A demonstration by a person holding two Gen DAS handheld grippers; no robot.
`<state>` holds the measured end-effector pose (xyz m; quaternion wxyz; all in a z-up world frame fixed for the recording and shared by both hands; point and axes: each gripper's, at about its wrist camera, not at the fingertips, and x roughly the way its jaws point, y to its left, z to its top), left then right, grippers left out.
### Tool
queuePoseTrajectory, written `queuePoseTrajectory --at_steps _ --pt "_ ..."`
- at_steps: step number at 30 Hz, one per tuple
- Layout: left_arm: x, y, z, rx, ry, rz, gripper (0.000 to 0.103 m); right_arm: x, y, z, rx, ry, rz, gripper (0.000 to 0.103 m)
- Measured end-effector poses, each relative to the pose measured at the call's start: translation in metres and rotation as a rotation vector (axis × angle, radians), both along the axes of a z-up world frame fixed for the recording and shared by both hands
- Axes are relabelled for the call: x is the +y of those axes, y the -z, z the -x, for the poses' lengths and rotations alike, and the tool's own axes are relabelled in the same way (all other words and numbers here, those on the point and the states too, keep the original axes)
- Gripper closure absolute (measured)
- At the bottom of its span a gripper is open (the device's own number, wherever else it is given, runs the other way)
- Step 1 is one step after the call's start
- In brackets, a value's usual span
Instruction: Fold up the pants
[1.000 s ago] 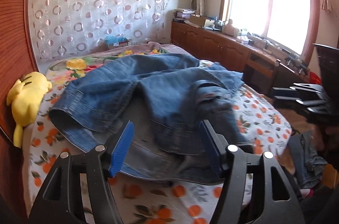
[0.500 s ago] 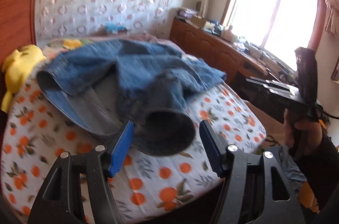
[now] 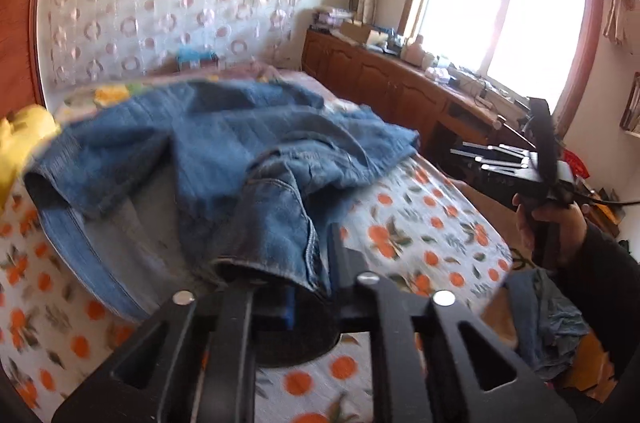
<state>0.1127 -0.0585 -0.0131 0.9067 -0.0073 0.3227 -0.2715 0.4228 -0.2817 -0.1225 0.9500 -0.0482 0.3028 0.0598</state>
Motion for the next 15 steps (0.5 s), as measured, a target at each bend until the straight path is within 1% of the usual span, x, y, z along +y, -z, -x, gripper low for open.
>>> queuePoseTrajectory --at_steps 1,4,7,8,10,13,15 --pt "0.004 -0.005 -0.003 -0.021 -0.005 -0.005 0.095 -0.002 0.002 -0.009 0.008 0.007 0.008 0.056" --pt "0.018 -0.017 -0.012 -0.03 -0.014 0.015 0.097 -0.009 0.01 -0.039 0.048 0.031 0.015 0.056" --pt "0.032 -0.027 -0.018 -0.047 -0.038 0.017 0.097 -0.02 0.01 -0.061 0.08 0.047 -0.05 0.056" --pt "0.036 -0.03 -0.018 -0.053 -0.041 0.015 0.097 -0.023 0.009 -0.066 0.079 0.056 -0.077 0.056" --pt "0.039 -0.032 -0.017 -0.06 -0.041 0.007 0.097 -0.025 0.005 -0.074 0.082 0.066 -0.101 0.056" --pt "0.043 -0.03 -0.017 -0.06 -0.042 0.0 0.097 -0.019 0.002 -0.082 0.09 0.073 -0.059 0.056" --pt "0.044 -0.029 -0.016 -0.055 -0.041 0.009 0.097 -0.015 0.0 -0.086 0.102 0.078 -0.026 0.056"
